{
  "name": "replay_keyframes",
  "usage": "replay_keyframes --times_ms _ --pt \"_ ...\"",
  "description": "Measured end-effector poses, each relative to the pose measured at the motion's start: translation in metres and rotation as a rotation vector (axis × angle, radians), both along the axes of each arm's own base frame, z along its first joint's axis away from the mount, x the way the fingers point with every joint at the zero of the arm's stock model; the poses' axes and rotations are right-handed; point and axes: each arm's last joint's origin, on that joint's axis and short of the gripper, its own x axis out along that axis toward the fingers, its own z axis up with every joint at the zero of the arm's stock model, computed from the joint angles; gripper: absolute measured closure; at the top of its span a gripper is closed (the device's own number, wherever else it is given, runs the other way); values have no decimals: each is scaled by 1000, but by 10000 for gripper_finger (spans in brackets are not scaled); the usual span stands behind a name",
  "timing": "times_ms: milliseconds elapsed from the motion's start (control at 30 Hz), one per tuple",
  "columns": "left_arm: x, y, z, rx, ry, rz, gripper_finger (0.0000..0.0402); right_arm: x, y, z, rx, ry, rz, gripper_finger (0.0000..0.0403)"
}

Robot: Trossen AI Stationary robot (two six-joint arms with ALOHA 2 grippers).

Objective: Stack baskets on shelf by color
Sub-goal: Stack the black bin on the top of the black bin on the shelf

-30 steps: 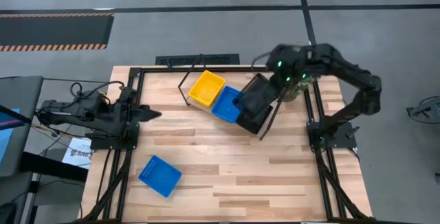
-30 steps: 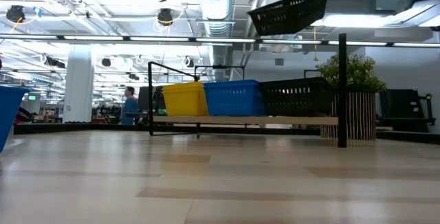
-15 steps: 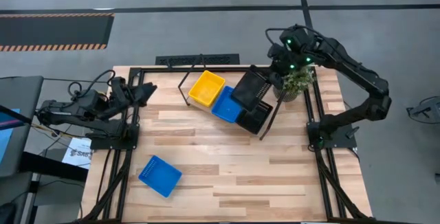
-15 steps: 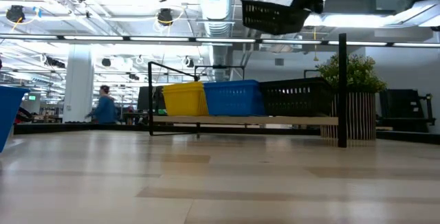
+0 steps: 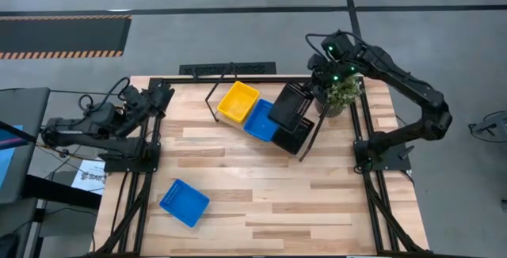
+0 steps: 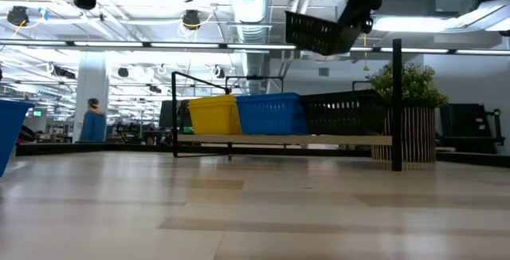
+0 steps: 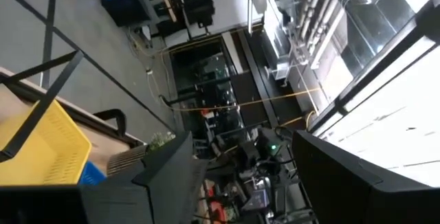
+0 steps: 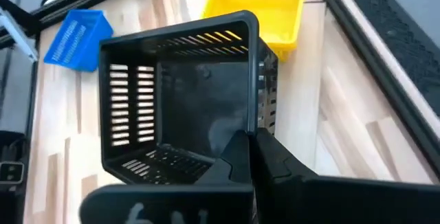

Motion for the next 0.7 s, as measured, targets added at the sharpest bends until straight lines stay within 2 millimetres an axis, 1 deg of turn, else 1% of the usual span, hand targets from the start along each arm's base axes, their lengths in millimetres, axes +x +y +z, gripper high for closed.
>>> replay_keyframes --times_ms 67,267,500,700 --pt "0 1 0 0 0 10 164 -3 -2 -5 16 -7 8 401" --pt "-1 6 0 -7 -11 40 164 -6 -3 -8 37 -25 17 401" --pt "0 10 0 5 -13 33 164 -15 -1 2 7 -69 -6 401" --pt "0 15 -2 20 12 8 164 -23 6 10 43 -94 -55 400"
